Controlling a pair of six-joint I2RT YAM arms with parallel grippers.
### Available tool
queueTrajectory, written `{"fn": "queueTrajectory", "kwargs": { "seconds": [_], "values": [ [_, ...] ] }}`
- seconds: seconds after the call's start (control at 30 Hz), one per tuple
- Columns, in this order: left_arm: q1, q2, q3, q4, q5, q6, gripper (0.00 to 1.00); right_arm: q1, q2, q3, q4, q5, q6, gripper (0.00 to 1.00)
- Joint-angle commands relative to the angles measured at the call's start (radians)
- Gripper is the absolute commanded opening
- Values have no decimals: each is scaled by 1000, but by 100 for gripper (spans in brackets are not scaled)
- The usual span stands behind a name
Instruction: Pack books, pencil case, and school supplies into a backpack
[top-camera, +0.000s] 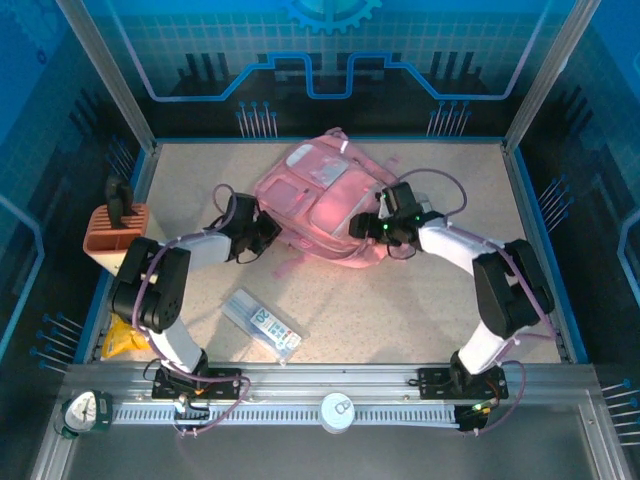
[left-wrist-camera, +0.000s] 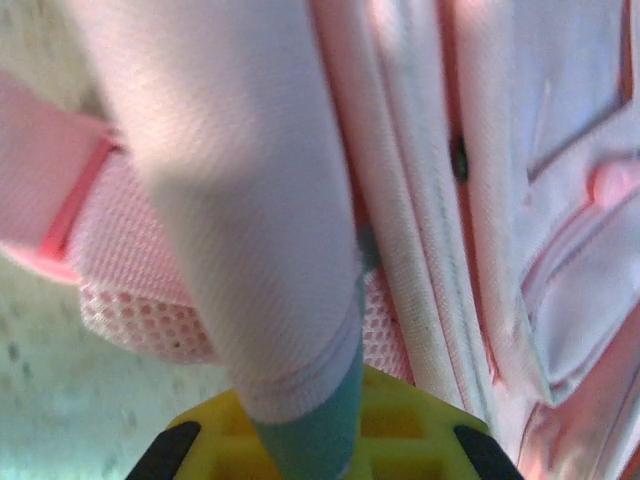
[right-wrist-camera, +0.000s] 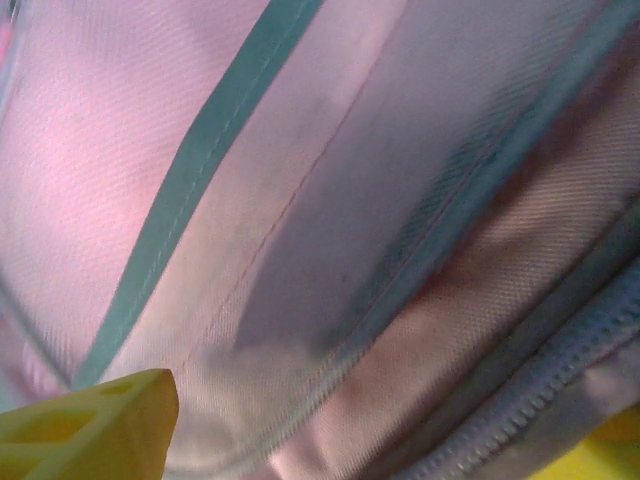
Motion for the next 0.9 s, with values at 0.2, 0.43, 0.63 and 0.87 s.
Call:
{"fn": "queueTrajectory", "kwargs": {
  "seconds": [0.2,0.43,0.63,0.87],
  "values": [
    [-146,-85,-35,-3,-29,-163,0,-22,-55,146,-220,168,-118,100],
    [-178,-124,-9,-44,-65,-163,0,80,-232,38,-424,306,-143,100],
    [-203,-154,6,-66,-89,-156,0,365,-260,-19,-342,356,-30,92],
    [-221,-166,6,-64,-93,-164,0,550,-65,18,-65,401,4,70]
  ]
}}
